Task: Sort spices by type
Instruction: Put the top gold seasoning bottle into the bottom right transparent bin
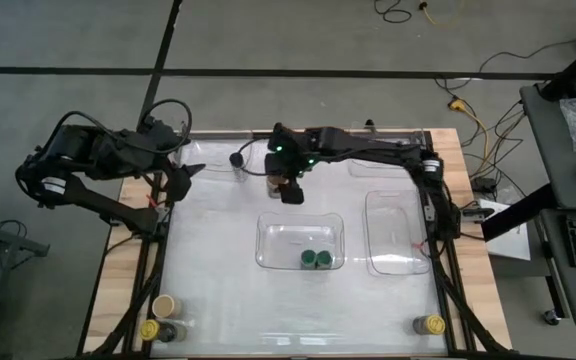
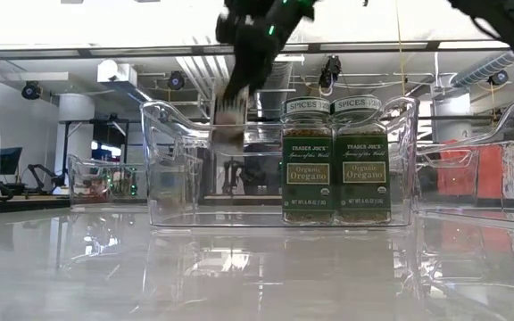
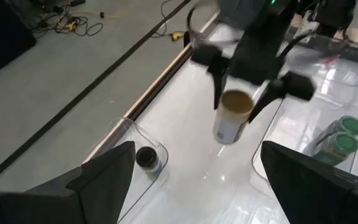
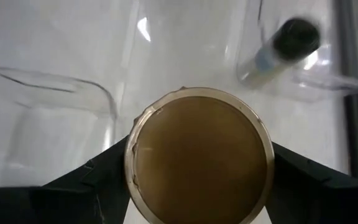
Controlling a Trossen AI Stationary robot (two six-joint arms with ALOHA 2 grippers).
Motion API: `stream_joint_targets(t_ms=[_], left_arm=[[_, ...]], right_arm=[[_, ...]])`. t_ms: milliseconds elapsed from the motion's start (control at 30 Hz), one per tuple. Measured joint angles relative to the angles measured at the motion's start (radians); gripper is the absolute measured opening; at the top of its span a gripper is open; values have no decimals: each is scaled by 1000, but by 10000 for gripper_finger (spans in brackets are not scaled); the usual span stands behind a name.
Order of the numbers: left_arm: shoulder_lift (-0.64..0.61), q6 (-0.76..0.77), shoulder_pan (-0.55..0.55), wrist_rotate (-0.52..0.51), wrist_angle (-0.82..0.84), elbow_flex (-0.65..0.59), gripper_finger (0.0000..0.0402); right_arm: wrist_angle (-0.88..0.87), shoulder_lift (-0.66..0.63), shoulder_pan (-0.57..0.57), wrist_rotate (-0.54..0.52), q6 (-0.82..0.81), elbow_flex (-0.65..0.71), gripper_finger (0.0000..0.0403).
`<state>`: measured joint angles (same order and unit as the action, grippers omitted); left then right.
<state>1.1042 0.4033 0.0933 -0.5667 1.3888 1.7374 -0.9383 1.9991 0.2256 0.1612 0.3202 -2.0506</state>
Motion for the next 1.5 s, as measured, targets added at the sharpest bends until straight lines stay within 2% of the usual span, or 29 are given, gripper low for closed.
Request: stream_joint_targets(t_ms=[433,533,633,733,867,1000,1100,1267,1500], left_arm=[[7,42,3,0,-40,-10,331],[4,33,4,0,-80,-42,331],[-7,1,4,1,-148,-92,331],[-21,-48,4,9,-231,-146,331],[-42,-126,4,72,-330,-231,331],[-69,-110,5,141,-424,-317,331],[-92,-111,6,218,-475,-372,331],[-140,-105,6,226,-558,-447,331],[-196,-106,6,226,-674,-537,331]], right_arm=[[-211,-249,-129,-7,-51,15,269],[-286,-298,-194,-44,-133,40,269],[-348,-365,-286,-129,-227,87,269],[-358,-440,-384,-201,-355,155,270],[-360,-531,-504,-303,-575,257,272],[-375,-631,-614,-382,-736,370,269],[-396,-697,-664,-394,-848,461,270],[-411,-793,-712,-412,-1007,627,273],[-391,-888,-725,-397,-1058,844,272]])
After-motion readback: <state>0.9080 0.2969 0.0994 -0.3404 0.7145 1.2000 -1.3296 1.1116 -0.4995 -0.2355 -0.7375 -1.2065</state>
